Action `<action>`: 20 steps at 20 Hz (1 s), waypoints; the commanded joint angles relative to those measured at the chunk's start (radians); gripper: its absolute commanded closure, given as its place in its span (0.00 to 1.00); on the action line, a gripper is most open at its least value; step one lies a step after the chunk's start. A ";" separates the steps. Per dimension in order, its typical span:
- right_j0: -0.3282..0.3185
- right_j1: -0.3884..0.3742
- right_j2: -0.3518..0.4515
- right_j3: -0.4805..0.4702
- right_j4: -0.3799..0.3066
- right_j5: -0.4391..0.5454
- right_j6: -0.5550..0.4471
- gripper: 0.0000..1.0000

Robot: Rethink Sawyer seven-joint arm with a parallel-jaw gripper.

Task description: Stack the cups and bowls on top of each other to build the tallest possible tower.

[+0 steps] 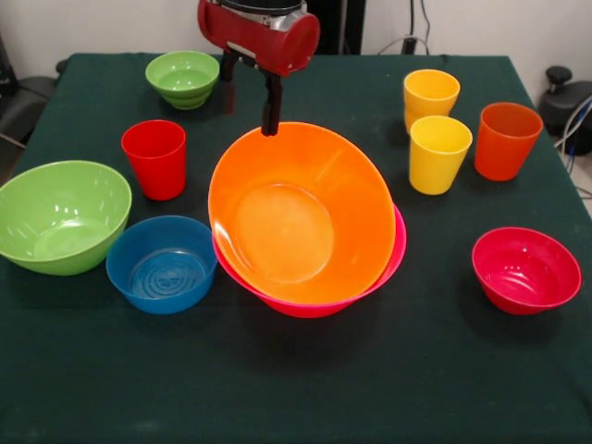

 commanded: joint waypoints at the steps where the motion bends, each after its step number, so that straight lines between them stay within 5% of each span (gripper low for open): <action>1: -0.011 0.065 0.063 0.058 -0.059 -0.068 -0.057 0.00; 13: 0.016 0.100 0.049 0.013 -0.092 -0.031 -0.077 0.00; 17: 0.054 0.079 0.010 -0.045 -0.135 0.058 -0.113 0.00; 20: 0.024 0.104 0.042 -0.034 -0.123 0.014 -0.117 0.00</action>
